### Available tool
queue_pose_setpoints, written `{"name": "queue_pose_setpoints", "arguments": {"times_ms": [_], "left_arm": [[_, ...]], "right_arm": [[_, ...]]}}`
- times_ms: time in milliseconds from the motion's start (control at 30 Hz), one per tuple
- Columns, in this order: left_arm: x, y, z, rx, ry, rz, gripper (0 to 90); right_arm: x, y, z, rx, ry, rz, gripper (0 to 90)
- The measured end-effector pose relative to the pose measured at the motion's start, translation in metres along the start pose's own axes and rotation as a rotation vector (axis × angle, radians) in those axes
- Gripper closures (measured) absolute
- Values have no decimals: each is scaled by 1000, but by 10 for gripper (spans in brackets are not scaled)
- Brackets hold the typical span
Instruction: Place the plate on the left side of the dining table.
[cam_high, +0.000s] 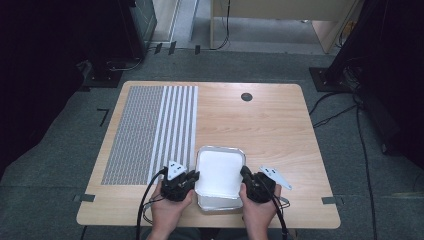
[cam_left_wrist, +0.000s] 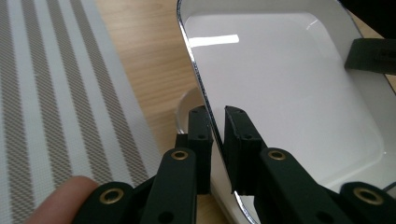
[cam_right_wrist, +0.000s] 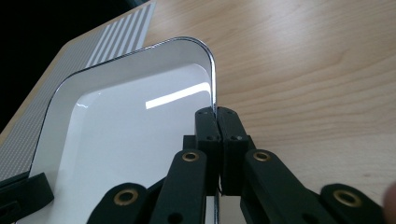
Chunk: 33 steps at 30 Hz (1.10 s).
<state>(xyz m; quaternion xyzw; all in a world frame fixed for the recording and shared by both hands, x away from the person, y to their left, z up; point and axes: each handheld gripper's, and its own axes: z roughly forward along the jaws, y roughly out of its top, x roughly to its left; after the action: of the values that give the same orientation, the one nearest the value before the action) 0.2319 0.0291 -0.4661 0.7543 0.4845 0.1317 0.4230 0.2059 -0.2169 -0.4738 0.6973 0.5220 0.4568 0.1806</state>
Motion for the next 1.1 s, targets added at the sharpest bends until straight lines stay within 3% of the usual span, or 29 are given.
{"name": "queue_pose_setpoints", "arguments": {"times_ms": [233, 467, 767, 1100], "left_arm": [[18, 7, -5, -12, 28, -27, 847], [48, 13, -15, -18, 69, -70, 856], [79, 20, -24, -42, 120, -96, 861], [117, 30, -30, -59, 147, -149, 874]], "right_arm": [[20, 5, 12, 2, 6, -20, 900], [48, 8, 36, 31, 28, -37, 900], [82, 16, 60, 48, 46, -75, 900], [115, 23, 89, 78, 75, -83, 900]]}}
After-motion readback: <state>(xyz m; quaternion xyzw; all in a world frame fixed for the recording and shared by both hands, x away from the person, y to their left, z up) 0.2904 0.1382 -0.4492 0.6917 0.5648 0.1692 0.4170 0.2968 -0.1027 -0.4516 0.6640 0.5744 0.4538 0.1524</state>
